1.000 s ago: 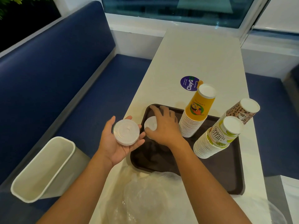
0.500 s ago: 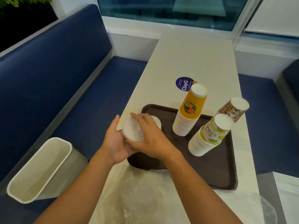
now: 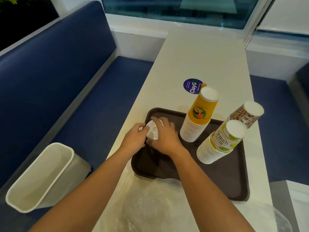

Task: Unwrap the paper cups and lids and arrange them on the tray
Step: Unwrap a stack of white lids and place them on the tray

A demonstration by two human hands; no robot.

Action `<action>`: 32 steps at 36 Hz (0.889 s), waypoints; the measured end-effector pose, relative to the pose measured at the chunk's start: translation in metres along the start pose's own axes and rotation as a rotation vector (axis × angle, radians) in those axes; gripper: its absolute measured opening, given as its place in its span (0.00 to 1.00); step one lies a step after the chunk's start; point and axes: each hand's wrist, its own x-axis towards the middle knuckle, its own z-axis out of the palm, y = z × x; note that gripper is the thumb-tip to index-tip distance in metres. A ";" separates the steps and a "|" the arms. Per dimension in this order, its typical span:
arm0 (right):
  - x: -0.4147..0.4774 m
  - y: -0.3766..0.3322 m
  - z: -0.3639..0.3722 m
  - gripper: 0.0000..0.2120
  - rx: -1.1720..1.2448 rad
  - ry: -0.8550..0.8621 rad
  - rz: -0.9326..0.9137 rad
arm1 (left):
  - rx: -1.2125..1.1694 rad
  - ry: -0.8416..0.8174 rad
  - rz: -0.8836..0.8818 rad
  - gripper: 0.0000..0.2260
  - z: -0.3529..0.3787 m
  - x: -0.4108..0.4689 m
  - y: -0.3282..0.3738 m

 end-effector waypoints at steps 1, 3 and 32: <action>0.000 0.001 0.002 0.46 0.053 0.004 0.003 | 0.044 -0.003 0.016 0.20 0.002 0.001 0.001; -0.001 0.005 0.004 0.48 0.196 0.020 -0.009 | 0.104 -0.008 0.036 0.22 0.006 0.004 0.002; -0.011 -0.004 -0.002 0.22 0.735 0.207 0.363 | 0.256 0.141 0.069 0.19 0.012 0.015 0.005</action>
